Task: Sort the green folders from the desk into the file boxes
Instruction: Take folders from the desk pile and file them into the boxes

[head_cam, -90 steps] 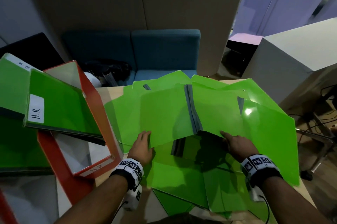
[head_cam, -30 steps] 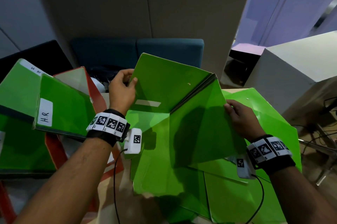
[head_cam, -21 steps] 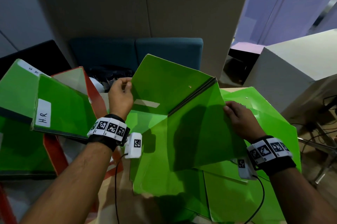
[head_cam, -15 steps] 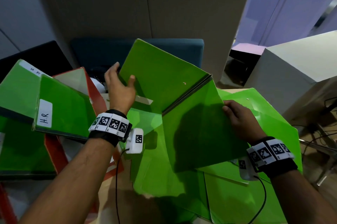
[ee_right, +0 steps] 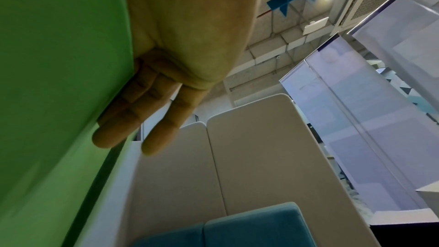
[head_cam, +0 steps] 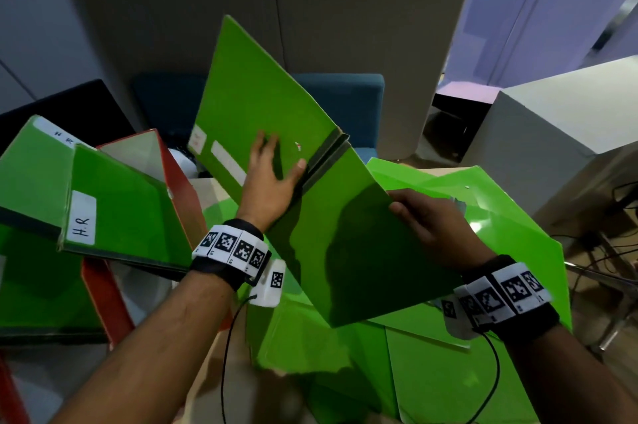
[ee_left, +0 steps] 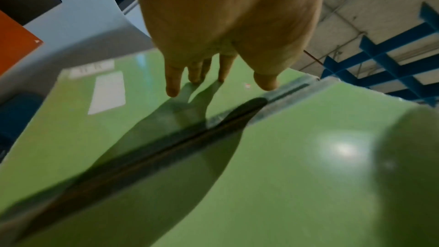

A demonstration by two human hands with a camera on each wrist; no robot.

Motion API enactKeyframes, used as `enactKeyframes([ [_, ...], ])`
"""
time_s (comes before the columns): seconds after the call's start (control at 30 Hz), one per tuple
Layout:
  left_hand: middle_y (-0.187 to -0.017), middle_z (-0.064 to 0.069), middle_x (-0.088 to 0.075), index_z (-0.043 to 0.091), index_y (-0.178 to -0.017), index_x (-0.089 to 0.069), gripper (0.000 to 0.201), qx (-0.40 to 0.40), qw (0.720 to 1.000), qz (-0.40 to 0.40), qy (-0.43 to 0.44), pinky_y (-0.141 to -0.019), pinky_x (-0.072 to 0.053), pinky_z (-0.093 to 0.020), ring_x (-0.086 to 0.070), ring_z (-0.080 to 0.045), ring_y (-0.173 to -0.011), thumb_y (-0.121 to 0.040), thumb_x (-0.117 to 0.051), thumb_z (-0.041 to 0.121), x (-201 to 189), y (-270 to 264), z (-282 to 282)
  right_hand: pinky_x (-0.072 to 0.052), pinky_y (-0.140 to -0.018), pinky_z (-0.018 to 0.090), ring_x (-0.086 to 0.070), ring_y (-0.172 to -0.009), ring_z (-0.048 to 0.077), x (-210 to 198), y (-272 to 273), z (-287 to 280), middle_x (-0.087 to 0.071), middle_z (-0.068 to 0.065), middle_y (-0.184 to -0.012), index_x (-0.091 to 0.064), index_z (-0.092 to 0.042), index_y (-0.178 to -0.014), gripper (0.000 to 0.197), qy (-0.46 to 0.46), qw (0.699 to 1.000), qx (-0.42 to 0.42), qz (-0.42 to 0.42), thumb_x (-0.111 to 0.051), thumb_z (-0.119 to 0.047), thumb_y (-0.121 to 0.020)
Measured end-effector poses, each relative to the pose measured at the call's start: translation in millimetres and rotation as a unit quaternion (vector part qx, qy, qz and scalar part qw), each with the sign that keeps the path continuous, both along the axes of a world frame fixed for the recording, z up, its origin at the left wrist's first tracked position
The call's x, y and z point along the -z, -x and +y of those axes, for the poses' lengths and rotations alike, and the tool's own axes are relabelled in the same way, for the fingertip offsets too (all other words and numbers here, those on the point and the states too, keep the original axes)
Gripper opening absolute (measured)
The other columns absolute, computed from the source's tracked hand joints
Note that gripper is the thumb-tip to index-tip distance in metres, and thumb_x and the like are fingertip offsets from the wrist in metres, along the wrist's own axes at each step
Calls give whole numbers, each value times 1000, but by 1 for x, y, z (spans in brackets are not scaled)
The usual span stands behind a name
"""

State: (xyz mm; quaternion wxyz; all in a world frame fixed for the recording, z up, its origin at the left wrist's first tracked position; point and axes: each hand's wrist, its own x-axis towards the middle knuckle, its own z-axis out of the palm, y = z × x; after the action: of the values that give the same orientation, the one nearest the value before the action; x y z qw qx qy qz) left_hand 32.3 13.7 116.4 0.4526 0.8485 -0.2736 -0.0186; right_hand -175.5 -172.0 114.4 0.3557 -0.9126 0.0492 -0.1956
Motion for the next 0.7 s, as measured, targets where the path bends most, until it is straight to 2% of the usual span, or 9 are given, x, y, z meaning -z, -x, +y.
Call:
enactKeyframes([
  [0.07, -159, 0, -22, 19, -148, -34, 66, 47, 999, -3, 6, -116, -22, -36, -24, -14, -142, -92, -52, 48, 2, 8, -3, -43, -63, 6, -62, -75, 7, -3, -3, 4, -69, -1, -84, -63, -15, -116, 33, 3, 1000, -14, -14, -46, -32, -93],
  [0.13, -147, -2, -44, 16, -141, -45, 58, 92, 995, 2, 48, -114, -31, -35, -40, -10, -132, -93, -50, 47, 5, 14, -4, -47, -64, 12, -62, -74, 7, -7, -5, 8, -69, -1, -85, -63, -16, -117, 34, -4, 1000, -21, -20, -46, -33, -94],
  [0.23, -117, 2, -65, 15, -125, -59, 40, 119, 989, 22, 85, -97, -49, -38, -60, -9, -108, -95, -51, 41, 9, 20, -3, -48, -65, 15, -63, -75, 7, -11, -10, 9, -70, -2, -86, -63, -14, -117, 33, 5, 999, -21, -38, -47, -31, -94],
  [0.33, -99, 6, -69, 24, -112, -61, 21, 137, 987, 35, 79, -84, -54, -39, -65, -12, -93, -97, -53, 36, 7, 21, 3, -48, -66, 11, -63, -75, 5, -9, -12, 9, -70, -6, -87, -64, -16, -117, 32, 38, 998, -18, -46, -48, -32, -95],
  [0.43, -89, 9, -67, 24, -102, -63, 9, 124, 989, 3, 81, -76, -52, -32, -63, -10, -83, -93, -62, 24, 1, 20, 9, -53, -71, 26, -64, -78, 8, -2, -13, 9, -72, 0, -92, -64, -20, -116, 37, 86, 994, 12, -61, -45, -41, -93],
  [0.5, -87, 12, -66, 26, -94, -65, 15, 99, 990, 4, 98, -74, -52, -23, -60, -2, -80, -85, -70, 16, -5, 18, 11, -51, -71, 32, -59, -83, 11, 4, -17, 5, -69, 0, -92, -64, -23, -112, 32, 127, 988, 29, -86, -46, -40, -92],
  [0.57, -86, 13, -66, 30, -89, -63, 22, 78, 991, 0, 113, -72, -51, -17, -59, 2, -79, -81, -73, 11, -10, 18, 12, -48, -76, 36, -54, -91, 12, 8, -23, 1, -66, -1, -97, -64, -22, -113, 30, 125, 987, 22, -97, -49, -37, -91],
  [0.63, -89, 16, -66, 27, -97, -66, 25, 70, 989, -23, 125, -75, -49, -12, -59, 7, -82, -83, -71, 7, -14, 19, 13, -46, -84, 39, -53, -101, 14, 10, -28, -1, -64, 0, -107, -62, -20, -118, 33, 120, 986, 15, -112, -54, -35, -90],
  [0.7, -97, 14, -67, 19, -109, -68, 29, 69, 987, -46, 135, -83, -46, -9, -60, 9, -90, -85, -67, 3, -19, 20, 16, -42, -94, 37, -50, -112, 16, 8, -31, 2, -58, 3, -120, -56, -21, -128, 44, 114, 986, 27, -117, -62, -33, -86],
])
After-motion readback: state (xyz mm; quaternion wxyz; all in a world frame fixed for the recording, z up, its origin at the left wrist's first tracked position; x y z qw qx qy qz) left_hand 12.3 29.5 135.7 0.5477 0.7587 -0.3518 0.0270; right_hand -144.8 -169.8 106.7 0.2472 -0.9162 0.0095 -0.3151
